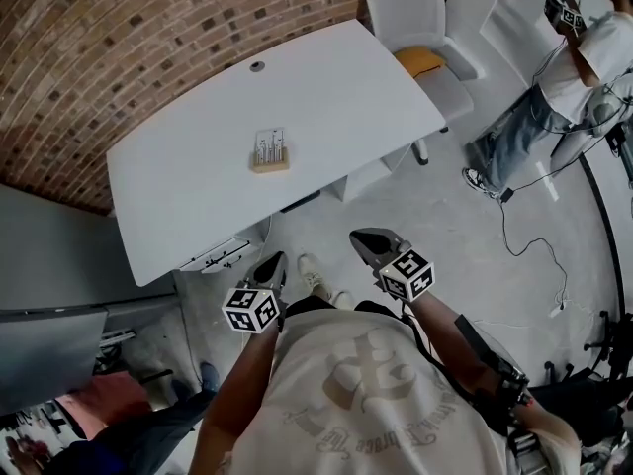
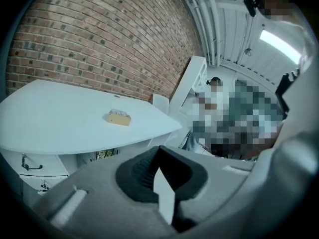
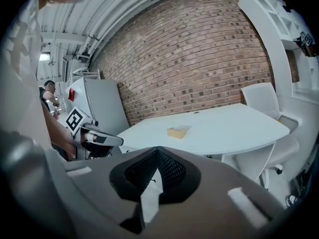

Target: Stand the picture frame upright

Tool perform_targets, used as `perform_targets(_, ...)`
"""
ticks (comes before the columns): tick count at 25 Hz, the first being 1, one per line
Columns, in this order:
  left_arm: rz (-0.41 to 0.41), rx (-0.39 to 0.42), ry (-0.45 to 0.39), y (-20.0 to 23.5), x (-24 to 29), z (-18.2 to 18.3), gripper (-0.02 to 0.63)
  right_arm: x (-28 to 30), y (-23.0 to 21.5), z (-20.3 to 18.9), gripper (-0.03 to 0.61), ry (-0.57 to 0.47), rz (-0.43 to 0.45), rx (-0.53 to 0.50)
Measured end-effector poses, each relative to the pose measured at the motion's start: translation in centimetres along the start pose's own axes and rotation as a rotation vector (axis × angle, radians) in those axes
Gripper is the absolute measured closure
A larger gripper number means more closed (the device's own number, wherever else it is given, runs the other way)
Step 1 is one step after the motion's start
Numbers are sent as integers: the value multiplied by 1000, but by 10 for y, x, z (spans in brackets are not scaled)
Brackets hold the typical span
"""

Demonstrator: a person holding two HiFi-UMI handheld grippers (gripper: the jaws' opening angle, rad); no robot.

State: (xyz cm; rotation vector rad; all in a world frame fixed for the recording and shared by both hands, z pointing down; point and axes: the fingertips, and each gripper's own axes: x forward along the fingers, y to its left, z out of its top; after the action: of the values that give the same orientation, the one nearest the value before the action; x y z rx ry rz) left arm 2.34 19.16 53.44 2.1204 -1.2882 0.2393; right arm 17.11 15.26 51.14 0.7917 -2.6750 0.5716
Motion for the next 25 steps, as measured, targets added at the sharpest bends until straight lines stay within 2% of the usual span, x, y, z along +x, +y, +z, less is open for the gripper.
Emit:
perform_targets(7, -32, 0, 23, 26, 29, 24, 612, 22, -31, 24, 572, -19, -58, 20)
perform_targets(16, -63, 33, 45, 59, 46, 61, 613, 65, -37, 53, 572, -14, -43, 22)
perform_targets(21, -71, 24, 18, 77, 48, 76, 614, 84, -48, 67, 572, 14, -68, -10)
perform_targets(25, -67, 19, -19, 92, 47, 87, 612, 101, -57, 73, 572, 56, -123, -69)
